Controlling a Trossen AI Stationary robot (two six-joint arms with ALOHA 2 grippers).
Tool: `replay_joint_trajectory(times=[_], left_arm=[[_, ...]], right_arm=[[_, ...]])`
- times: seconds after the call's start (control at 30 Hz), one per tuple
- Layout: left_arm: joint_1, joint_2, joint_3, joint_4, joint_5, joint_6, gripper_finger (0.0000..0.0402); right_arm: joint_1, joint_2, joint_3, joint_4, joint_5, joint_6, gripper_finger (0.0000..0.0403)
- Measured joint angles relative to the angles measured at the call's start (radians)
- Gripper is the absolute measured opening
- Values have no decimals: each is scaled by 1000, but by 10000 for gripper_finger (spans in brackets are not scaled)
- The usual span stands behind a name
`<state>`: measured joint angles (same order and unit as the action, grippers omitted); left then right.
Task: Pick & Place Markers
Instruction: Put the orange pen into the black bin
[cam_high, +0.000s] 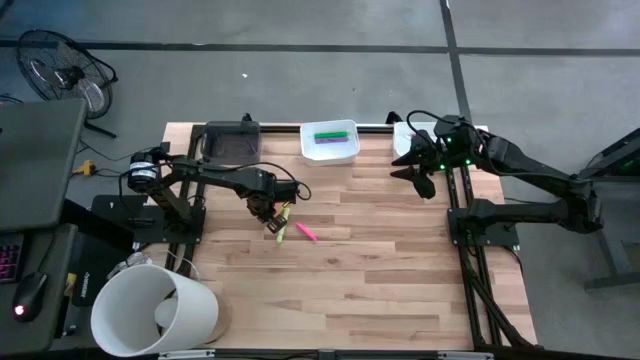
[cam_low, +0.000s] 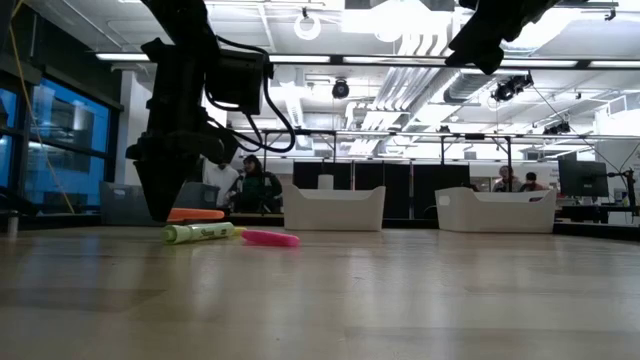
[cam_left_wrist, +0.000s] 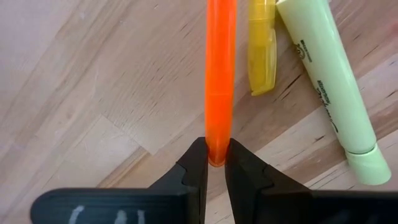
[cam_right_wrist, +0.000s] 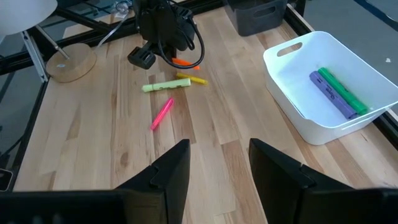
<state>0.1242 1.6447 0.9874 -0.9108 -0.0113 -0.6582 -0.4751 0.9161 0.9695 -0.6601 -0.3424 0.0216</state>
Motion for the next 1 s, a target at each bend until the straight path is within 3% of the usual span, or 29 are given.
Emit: replay_joint_trajectory(times=[0.37, 0.6, 1.0], left_arm=[[0, -54, 4, 1, -25, -21, 37], [0, -92, 96, -14, -77, 25, 37], [0, -92, 403, 25, -210, 237, 37]], right_arm=[[26, 27, -56, 109, -7, 31, 154], [103, 73, -196, 482, -8, 102, 154], [180, 203, -367, 1064, -3, 233, 154]])
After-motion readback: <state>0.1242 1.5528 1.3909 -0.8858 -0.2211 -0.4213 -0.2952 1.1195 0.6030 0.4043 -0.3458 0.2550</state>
